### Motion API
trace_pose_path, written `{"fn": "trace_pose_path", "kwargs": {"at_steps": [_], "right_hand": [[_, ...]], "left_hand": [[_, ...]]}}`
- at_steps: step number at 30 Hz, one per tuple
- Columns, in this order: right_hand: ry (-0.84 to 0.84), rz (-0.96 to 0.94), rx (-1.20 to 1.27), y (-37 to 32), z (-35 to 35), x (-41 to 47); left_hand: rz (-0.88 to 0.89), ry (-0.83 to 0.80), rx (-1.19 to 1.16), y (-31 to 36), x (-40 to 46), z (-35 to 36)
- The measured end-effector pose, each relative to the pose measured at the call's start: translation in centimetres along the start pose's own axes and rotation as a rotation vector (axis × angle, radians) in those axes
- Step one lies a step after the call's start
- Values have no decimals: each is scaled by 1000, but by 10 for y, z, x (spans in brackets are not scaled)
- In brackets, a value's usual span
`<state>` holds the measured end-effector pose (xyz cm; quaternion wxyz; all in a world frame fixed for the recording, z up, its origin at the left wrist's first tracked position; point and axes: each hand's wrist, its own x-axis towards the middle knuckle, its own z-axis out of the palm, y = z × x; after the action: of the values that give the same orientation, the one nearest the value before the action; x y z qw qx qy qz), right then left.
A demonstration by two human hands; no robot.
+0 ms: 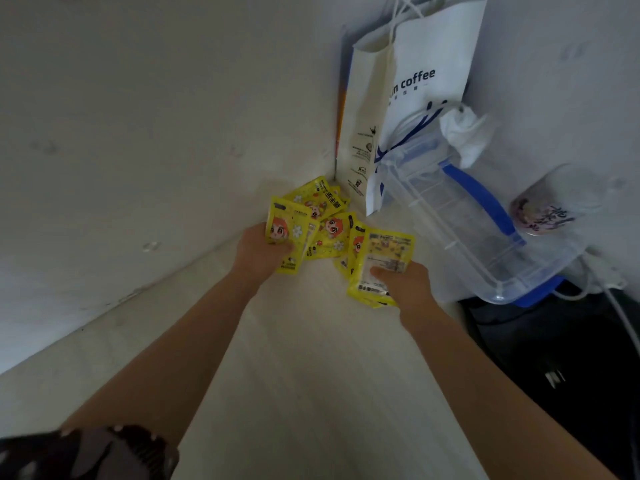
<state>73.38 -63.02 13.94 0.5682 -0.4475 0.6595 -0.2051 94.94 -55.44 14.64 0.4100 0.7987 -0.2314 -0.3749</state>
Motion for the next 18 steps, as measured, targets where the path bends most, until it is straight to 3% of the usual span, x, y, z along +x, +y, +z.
{"fn": "trace_pose_path", "kwargs": {"at_steps": [9,14,18], "right_hand": [[127,-93,-224,-1,19,18],[110,-144,-379,11,27,28],[118,-81,-422,17,30,37]], "left_hand": [[292,57,476,43,66,29],[360,-38,745,31,74,41],[322,-136,789,19,74,46]]}}
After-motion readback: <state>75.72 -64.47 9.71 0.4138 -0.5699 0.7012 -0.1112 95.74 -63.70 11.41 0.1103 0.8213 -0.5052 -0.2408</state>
